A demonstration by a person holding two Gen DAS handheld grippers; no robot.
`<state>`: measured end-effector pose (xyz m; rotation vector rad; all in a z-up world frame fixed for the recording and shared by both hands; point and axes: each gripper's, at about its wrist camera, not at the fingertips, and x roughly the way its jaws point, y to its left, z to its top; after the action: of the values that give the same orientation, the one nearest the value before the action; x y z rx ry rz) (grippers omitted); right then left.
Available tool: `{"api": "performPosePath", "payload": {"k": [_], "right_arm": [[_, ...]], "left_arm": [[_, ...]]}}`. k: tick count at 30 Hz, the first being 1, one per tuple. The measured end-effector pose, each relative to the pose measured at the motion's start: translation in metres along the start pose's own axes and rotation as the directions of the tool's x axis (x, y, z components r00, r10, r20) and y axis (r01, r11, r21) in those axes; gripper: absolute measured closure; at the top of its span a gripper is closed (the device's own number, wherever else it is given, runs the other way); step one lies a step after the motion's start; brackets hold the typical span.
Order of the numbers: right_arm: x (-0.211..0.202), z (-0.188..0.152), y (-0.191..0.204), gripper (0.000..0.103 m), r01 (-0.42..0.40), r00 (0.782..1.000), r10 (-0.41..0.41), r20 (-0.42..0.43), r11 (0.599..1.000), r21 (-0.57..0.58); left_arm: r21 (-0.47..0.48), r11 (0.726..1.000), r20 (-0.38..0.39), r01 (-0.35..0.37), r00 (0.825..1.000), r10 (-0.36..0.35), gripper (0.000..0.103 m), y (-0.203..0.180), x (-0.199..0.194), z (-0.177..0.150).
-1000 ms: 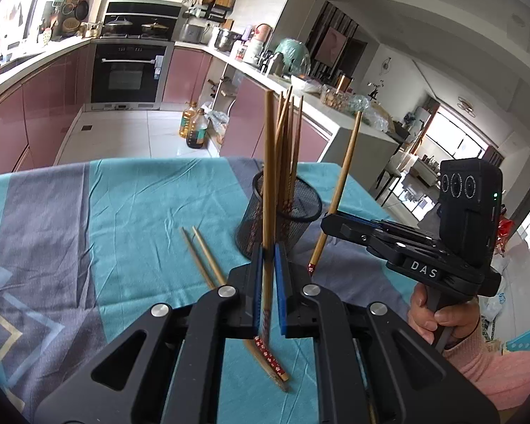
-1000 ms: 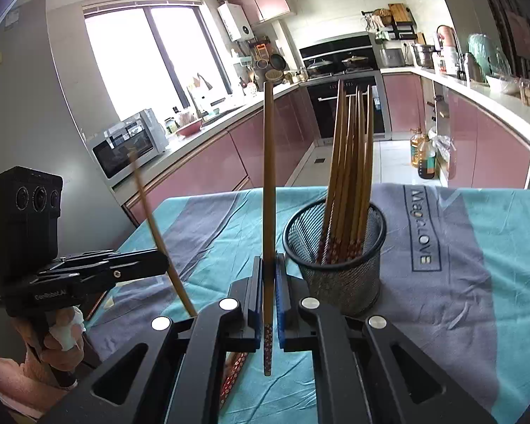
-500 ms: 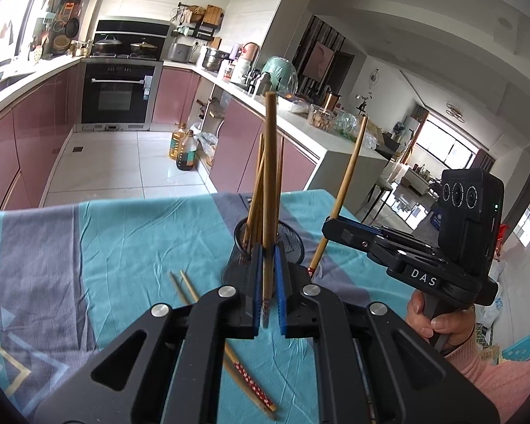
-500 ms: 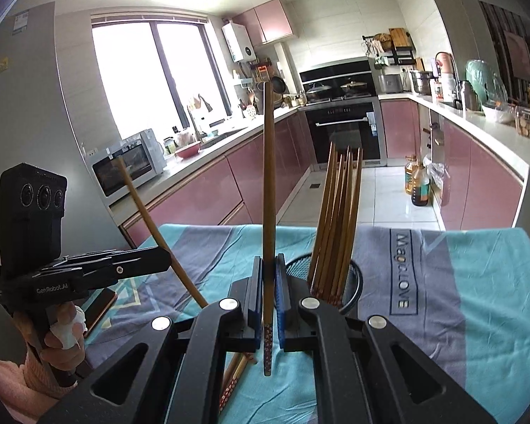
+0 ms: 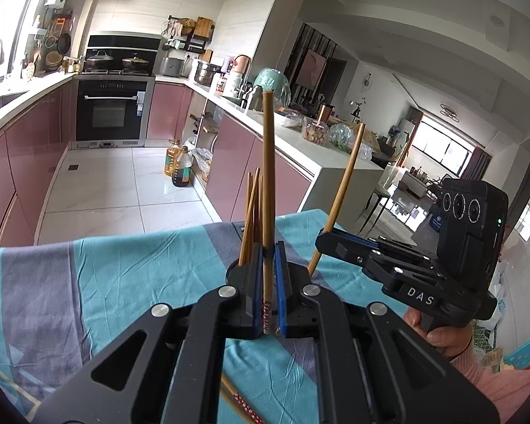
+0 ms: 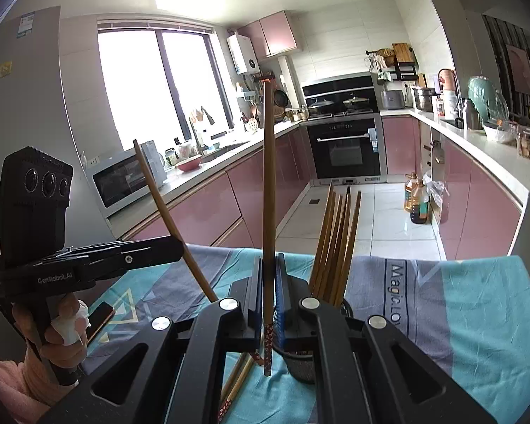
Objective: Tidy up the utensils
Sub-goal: 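Lower both chopsticks into the mesh cup and open both grippers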
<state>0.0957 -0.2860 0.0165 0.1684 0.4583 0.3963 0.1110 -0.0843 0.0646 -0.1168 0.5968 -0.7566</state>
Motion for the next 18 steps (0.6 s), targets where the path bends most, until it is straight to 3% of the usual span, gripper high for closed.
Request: {"api": "performPosePath", "payload": {"k": [11, 18], "right_arm": [[0.000, 0.014, -0.011, 0.097, 0.023, 0.999, -0.023, 0.045, 1.000, 0.014], [0.012, 0.016, -0.018, 0.097, 0.050, 0.998, -0.052, 0.041, 0.998, 0.031]], "left_arm": [[0.037, 0.999, 0.028, -0.007, 1.000, 0.006, 0.096, -0.013, 0.004, 0.015], [0.073, 0.996, 0.004, -0.048, 0.999, 0.048, 0.096, -0.021, 0.019, 0.015]]}}
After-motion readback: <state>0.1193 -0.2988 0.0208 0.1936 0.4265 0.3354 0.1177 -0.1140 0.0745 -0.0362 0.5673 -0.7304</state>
